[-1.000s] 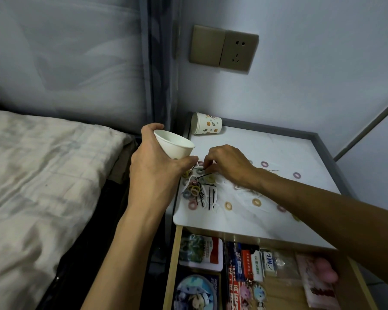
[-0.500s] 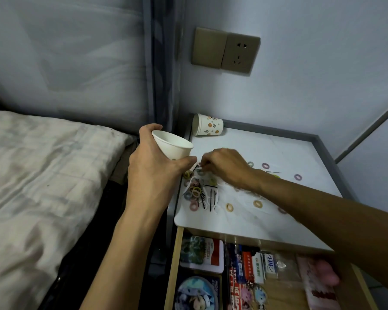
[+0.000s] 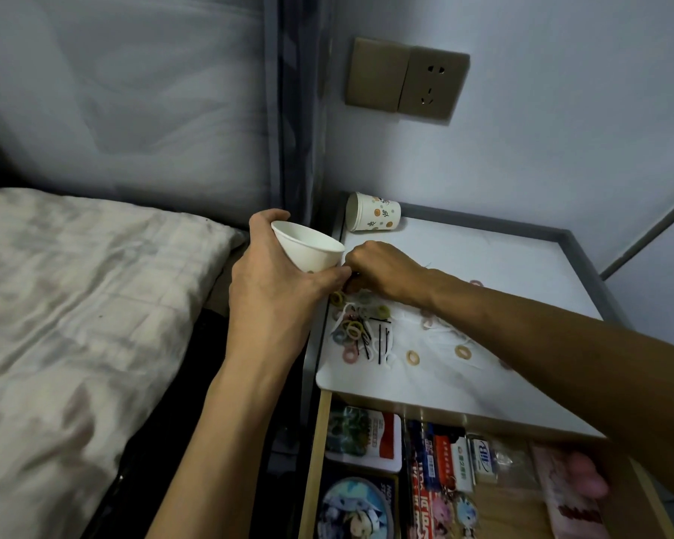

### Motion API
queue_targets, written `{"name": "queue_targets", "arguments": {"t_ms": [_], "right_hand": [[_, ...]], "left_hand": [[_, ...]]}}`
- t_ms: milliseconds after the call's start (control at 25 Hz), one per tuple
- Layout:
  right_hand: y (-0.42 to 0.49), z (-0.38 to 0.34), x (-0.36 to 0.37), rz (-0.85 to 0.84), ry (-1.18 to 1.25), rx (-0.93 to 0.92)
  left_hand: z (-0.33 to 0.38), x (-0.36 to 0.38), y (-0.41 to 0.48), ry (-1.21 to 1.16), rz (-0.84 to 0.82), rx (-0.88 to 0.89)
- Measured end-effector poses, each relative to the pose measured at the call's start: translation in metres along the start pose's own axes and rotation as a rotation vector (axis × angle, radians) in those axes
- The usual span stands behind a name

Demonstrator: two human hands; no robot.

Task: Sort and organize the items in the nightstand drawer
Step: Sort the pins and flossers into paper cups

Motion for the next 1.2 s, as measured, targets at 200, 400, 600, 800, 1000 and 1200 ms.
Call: {"name": "queue_targets", "arguments": {"t_ms": [200, 400, 600, 800, 1000, 1200], "right_hand": [[-0.011, 0.014, 0.012, -0.009, -0.128, 0.036], [-0.027, 0.034, 0.000, -0.007, -0.192, 0.105], [-0.034, 0.042, -0.006, -0.006, -0.190, 0.091], [-0.042, 0.045, -0.009, 0.058, -0.161, 0.189], [-0.049, 0.054, -0.012, 0.299, 0.271, 0.434], [-0.046, 0.042, -0.068, 0.300, 0.221, 0.287]], "left_hand": [[0.001, 0.003, -0.003, 0.006, -0.007, 0.001], [0.002, 0.007, -0.003, 0.009, -0.016, -0.001], [0.004, 0.012, -0.006, 0.009, -0.052, -0.001], [0.004, 0.014, -0.006, 0.017, -0.052, 0.000], [0.005, 0.016, -0.006, 0.022, -0.056, 0.010], [0.006, 0.019, -0.010, 0.034, -0.076, 0.006]]}}
Point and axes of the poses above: each hand's wrist, its own y-axis towards the middle knuckle, its own x-axis out of the palm, z = x × y, the point moved 2 cm from there along y, towards the middle knuckle, and after that the axes turned 14 degrees about -x, right-handed, at the moved point
